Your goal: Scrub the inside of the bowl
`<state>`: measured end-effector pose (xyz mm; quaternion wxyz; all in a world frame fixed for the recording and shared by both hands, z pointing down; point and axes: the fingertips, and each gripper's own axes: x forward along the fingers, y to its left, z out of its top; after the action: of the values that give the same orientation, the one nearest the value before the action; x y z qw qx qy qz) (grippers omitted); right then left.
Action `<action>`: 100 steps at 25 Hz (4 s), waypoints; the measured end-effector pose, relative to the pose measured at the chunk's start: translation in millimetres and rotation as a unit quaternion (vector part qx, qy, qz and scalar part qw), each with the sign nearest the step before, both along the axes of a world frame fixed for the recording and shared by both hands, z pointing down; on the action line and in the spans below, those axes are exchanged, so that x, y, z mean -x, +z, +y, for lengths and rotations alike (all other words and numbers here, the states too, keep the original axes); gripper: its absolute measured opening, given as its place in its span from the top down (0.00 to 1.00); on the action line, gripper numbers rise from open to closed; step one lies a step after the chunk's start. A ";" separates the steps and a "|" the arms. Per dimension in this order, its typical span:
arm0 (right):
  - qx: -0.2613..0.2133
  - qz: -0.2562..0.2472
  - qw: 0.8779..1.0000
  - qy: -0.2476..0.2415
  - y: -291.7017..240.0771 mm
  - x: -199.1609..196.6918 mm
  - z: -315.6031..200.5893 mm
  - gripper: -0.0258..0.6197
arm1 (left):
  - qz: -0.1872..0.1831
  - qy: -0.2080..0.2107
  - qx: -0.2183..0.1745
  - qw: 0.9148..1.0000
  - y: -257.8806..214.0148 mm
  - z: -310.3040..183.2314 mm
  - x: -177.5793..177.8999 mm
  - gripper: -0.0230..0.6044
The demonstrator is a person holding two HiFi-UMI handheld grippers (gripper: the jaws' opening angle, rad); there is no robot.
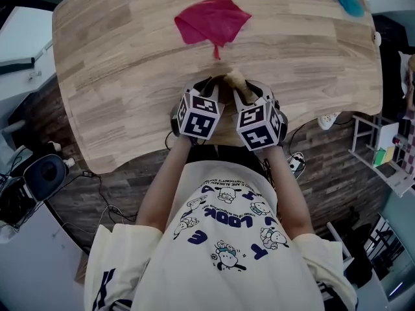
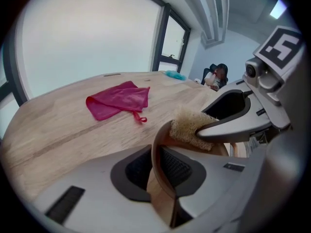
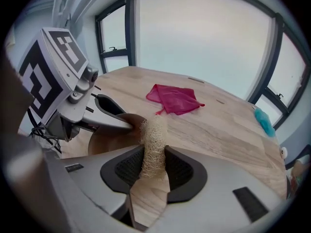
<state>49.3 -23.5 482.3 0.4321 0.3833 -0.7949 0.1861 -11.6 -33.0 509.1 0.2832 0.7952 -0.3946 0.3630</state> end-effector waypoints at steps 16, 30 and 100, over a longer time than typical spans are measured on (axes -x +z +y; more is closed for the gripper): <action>0.019 -0.049 0.996 0.077 1.9 -2.6 0.2 0.77 | 0.068 -0.129 0.034 0.989 1.7 0.8 13.3 0.88; 0.033 -0.084 0.978 0.187 3.4 -9.7 7.1 0.77 | 0.100 -0.234 0.056 0.965 3.8 1.8 23.7 0.88; -0.069 -0.129 0.955 0.259 -58.6 -53.2 -9.4 0.77 | 0.092 -0.322 -0.028 0.942 -63.2 0.5 87.3 0.89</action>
<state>102.5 -32.9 423.8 0.2356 0.5775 -0.7282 0.2840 -98.9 -32.5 445.8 0.3973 0.6634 -0.6119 0.1665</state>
